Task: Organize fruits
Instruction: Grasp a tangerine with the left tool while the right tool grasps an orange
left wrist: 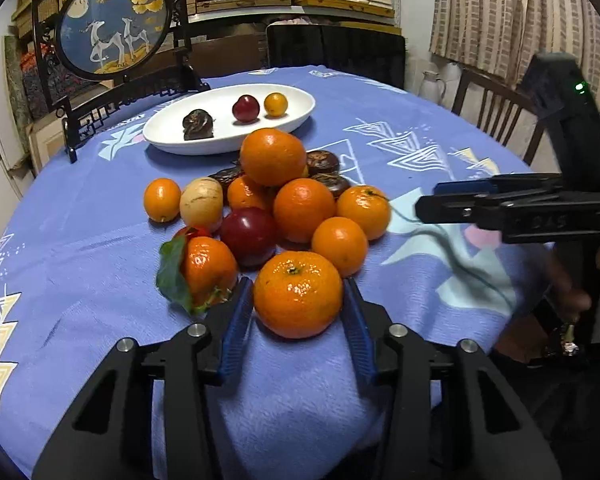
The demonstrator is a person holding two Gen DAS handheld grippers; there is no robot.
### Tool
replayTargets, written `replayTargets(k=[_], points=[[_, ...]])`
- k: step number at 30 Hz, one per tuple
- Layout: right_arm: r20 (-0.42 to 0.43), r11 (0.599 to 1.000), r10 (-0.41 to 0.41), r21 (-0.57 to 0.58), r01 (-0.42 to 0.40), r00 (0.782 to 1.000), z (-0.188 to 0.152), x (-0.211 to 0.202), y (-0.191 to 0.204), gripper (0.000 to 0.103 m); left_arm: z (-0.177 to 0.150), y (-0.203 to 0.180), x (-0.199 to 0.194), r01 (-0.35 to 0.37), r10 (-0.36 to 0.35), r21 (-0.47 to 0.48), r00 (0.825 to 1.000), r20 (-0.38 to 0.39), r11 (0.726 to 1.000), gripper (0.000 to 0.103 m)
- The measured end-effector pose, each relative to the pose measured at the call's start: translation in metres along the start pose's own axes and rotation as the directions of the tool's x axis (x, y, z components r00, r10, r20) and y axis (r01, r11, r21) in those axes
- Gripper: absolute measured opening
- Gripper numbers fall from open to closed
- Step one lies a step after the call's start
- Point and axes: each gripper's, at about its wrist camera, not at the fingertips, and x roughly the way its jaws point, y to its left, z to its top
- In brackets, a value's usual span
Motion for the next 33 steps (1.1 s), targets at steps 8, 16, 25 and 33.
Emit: replayTargets(k=[8,16,25,33], points=[[-0.005,0.998,0.016,-0.054,-0.017,1.0,0.011,0.009,0.019,0.057,0.001,0.013,-0.022,-0.023,0.024,-0.032,0.999,0.039,0.999,0.044],[-0.023,0.995,0.007,-0.095,-0.009,1.0,0.021,0.03,0.04,0.052,-0.001,0.026,-0.03,-0.042,0.044,-0.061,0.998,0.043,0.997,0.044],[-0.052,0.995,-0.017,-0.101,0.012,0.999,0.017,0.038,0.044,0.041,-0.002,0.032,-0.031,-0.04,0.044,-0.075,0.998,0.053,0.996,0.044],[-0.041,0.996,-0.018,-0.092,0.014,0.999,0.014,0.035,0.036,0.041,-0.001,0.036,-0.029,-0.037,0.042,-0.089,0.998,0.05,0.995,0.044]])
